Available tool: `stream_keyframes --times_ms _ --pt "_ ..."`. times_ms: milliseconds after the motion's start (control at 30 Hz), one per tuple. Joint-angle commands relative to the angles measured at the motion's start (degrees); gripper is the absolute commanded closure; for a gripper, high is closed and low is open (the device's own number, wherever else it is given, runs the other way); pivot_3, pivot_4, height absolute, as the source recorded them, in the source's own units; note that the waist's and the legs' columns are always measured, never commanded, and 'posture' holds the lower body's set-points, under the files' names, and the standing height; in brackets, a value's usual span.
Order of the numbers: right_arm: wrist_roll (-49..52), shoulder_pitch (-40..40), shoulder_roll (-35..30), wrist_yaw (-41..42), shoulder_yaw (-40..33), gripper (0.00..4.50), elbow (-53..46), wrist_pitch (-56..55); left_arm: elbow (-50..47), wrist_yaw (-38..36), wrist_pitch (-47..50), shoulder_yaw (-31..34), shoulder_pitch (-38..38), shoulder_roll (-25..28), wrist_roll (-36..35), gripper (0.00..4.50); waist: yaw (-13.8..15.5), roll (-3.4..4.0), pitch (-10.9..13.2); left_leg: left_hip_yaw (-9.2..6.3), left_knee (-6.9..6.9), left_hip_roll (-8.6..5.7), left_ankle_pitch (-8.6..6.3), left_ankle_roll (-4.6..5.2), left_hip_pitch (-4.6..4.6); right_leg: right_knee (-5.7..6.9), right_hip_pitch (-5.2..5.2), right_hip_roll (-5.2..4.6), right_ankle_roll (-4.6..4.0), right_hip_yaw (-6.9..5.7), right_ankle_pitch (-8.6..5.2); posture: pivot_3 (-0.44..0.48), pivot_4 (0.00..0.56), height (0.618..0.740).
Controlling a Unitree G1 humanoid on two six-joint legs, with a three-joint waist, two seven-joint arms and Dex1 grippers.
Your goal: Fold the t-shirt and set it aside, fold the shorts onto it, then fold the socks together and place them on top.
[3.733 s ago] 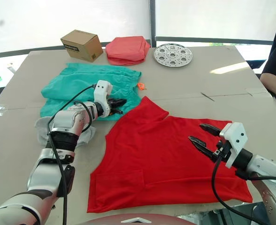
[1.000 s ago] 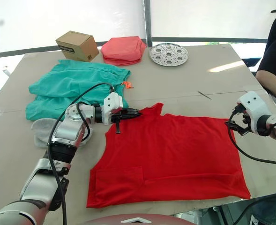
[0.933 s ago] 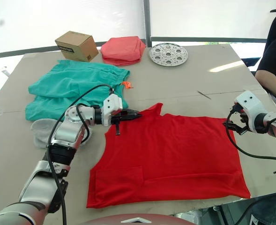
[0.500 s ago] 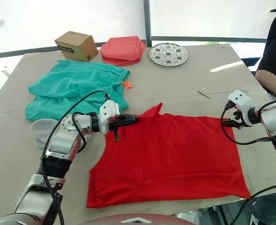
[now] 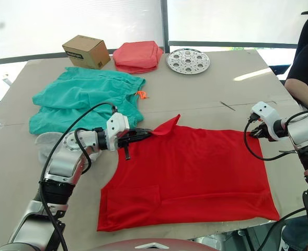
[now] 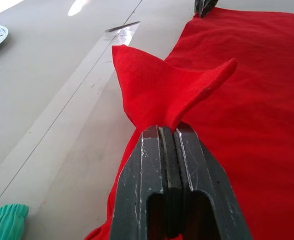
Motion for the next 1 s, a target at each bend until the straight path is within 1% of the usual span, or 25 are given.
stream_keyframes --times_ms 33,100,200,267,367,467,567,600,667,700,800,933,1000 --pt "-1.2 0.11 -0.83 0.22 -1.38 4.43 1.32 -0.4 -1.35 0.3 -0.7 1.3 -0.4 0.47 -1.05 4.5 0.0 0.0 0.0 0.0 0.0 0.0 0.0 0.0 0.0 0.0 0.0 0.0 0.0 0.0 0.0 0.0 0.15 0.74" --pt "-0.51 0.96 -1.46 0.12 -2.89 4.43 -0.17 -0.76 -0.06 0.38 -1.49 1.7 -0.94 0.11 -1.36 4.5 0.04 0.0 0.0 0.0 0.0 0.0 0.0 0.0 -0.01 0.0 0.0 0.0 0.0 0.0 0.0 0.0 0.15 0.74" --pt "0.93 2.87 -1.84 -1.83 -7.2 4.43 -3.98 -2.09 2.93 0.33 -3.87 2.68 -2.44 -0.96 -2.07 4.5 0.11 0.03 0.02 -0.02 0.0 0.0 0.01 -0.01 -0.03 0.0 -0.01 0.0 0.0 -0.02 0.0 0.0 0.15 0.74" --pt "2.09 6.24 -2.47 -3.5 -11.27 4.43 -8.84 -5.25 4.98 -0.38 -6.64 2.95 -3.32 -1.33 -2.03 4.5 0.17 0.05 0.02 -0.01 0.0 0.0 0.01 -0.01 -0.04 0.0 -0.02 0.0 0.0 -0.02 0.0 0.0 0.15 0.74" --pt "3.93 11.35 -3.02 -4.61 -16.0 4.43 -15.63 -5.33 7.23 -1.69 -10.01 3.26 -4.14 -1.58 -2.25 4.5 0.1 0.09 0.03 -0.03 -0.02 -0.01 0.03 -0.05 -0.06 0.01 -0.03 0.0 0.22 -0.03 0.13 0.0 0.15 0.74" --pt "7.2 19.56 -1.87 -6.3 -23.55 4.43 -24.09 -8.21 7.83 -5.14 -13.57 4.08 -4.09 -1.4 -4.44 4.5 0.07 0.09 0.02 -0.02 -0.03 0.0 0.02 -0.04 -0.05 -0.02 -0.02 0.01 0.23 -0.04 0.13 0.0 0.15 0.74" --pt "7.6 28.86 -0.2 -9.25 -28.94 4.43 -32.04 -12.06 8.71 -12.4 -19.58 3.82 -2.2 0.73 -5.84 4.5 0.12 0.1 0.01 -0.02 -0.03 0.01 0.01 -0.03 -0.04 -0.02 -0.02 0.01 0.23 -0.05 0.13 0.0 0.15 0.74" --pt "7.99 31.55 0.78 -10.39 -30.78 4.43 -34.11 -12.64 9.21 -14.43 -21.6 4.57 -1.7 0.74 -7.36 4.5 0.09 0.11 0.01 -0.02 -0.04 0.02 0.01 -0.03 -0.03 -0.02 -0.02 0.01 0.23 -0.05 0.12 0.0 0.15 0.74" --pt "8.75 36.61 2.81 -12.31 -34.31 4.43 -37.49 -13.81 11.55 -17.49 -29.01 5.55 -1.07 0.92 -7.93 4.5 0.1 0.12 0.0 0.03 -0.04 0.03 0.01 -0.03 -0.02 -0.02 -0.02 0.0 0.21 -0.01 0.12 0.0 0.15 0.74" --pt "8.52 39.08 3.75 -13.34 -35.82 4.43 -38.7 -15.22 13.33 -18.38 -32.96 5.92 -0.92 0.86 -7.56 4.5 0.13 0.12 -0.01 0.05 -0.04 0.03 0.0 -0.01 -0.02 -0.03 -0.03 -0.03 0.02 0.01 0.0 0.0 0.15 0.74" --pt "8.57 45.0 6.56 -15.5 -39.02 4.43 -42.21 -17.3 20.52 -20.86 -45.88 6.16 -1.46 0.77 -5.66 4.5 0.15 0.14 -0.01 0.08 -0.02 0.03 -0.01 -0.01 0.02 -0.02 -0.01 -0.04 0.01 0.02 -0.01 0.0 0.15 0.74" --pt "7.2 51.23 9.01 -17.41 -39.46 4.43 -44.94 -19.11 30.89 -20.93 -59.38 4.93 -3.7 0.79 -1.99 4.5 0.28 0.11 -0.03 0.1 -0.03 0.03 -0.01 0.01 0.03 -0.02 -0.02 -0.05 0.01 0.01 -0.01 0.0 0.15 0.74" --pt "6.31 53.01 9.71 -18.44 -38.87 4.43 -45.06 -20.06 35.91 -19.27 -65.08 4.45 -5.43 0.67 0.48 4.5 0.27 0.11 -0.03 0.1 -0.03 0.04 -0.02 0.02 0.0 -0.03 -0.03 -0.04 0.0 0.01 -0.01 0.0 0.15 0.74"
